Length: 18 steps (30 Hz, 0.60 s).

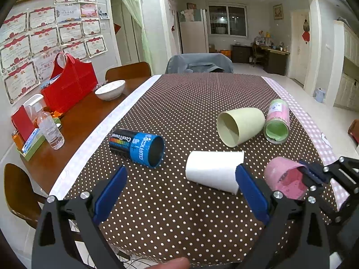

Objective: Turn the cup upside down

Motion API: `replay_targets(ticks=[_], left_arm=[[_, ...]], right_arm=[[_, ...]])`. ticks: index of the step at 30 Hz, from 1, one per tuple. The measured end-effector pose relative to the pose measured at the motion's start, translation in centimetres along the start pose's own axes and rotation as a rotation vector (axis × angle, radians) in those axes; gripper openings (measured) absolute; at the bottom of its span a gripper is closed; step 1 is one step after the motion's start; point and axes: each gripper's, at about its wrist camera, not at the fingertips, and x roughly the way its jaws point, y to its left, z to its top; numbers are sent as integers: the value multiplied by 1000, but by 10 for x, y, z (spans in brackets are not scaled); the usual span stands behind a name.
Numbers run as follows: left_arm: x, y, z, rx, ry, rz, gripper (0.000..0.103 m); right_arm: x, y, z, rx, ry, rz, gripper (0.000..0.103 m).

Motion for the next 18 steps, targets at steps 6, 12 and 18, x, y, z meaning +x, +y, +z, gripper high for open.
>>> replay_targets(ticks=[6, 12, 18], left_arm=[[0, -3, -6, 12, 19, 2, 95], [-2, -2, -7, 14, 16, 2, 95], [-11, -3, -6, 14, -6, 1, 95]], right_arm=[[-3, 26, -8, -79, -13, -44, 13], [-32, 15, -7, 40, -73, 52, 78], [-41, -27, -12, 328, -61, 184, 89]])
